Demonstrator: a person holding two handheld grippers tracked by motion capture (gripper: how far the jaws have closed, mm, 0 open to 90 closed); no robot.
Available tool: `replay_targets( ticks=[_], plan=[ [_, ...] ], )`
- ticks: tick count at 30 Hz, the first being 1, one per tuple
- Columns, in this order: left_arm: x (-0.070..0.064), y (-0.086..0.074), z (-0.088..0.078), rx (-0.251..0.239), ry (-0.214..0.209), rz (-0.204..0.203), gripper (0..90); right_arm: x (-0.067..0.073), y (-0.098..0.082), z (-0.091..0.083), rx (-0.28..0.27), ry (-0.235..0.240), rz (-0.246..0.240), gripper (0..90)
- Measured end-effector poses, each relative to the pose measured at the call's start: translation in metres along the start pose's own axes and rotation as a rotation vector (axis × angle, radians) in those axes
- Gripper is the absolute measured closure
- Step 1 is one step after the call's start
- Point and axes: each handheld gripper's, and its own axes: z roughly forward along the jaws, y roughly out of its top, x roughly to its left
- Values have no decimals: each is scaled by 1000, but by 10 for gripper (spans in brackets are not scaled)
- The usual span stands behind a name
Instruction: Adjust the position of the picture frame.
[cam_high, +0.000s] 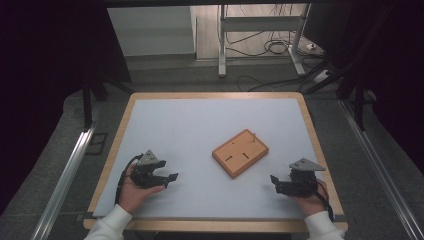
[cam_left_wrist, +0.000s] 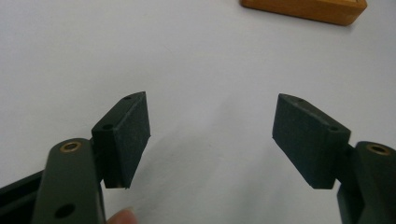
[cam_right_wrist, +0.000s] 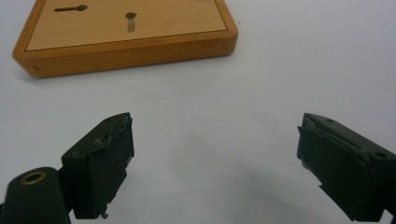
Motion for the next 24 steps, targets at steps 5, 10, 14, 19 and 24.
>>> replay_targets(
  ticks=[5, 10, 14, 19, 24],
  plan=[
    [1, -1, 2, 17, 15, -10, 272, 0, -2, 0, 5, 31, -15, 126],
    [3, -2, 3, 22, 26, -4, 272, 1, -3, -1, 13, 34, -41, 136],
    [5, -3, 2, 16, 31, -16, 272, 0, -2, -5, -23, 22, -7, 140],
    [3, -1, 0, 0, 29, 1, 272, 1, -5, -10, -33, 10, 14, 149],
    [3, -2, 3, 15, 19, 4, 272, 3, 1, -10, -24, 7, -11, 158]
  ],
)
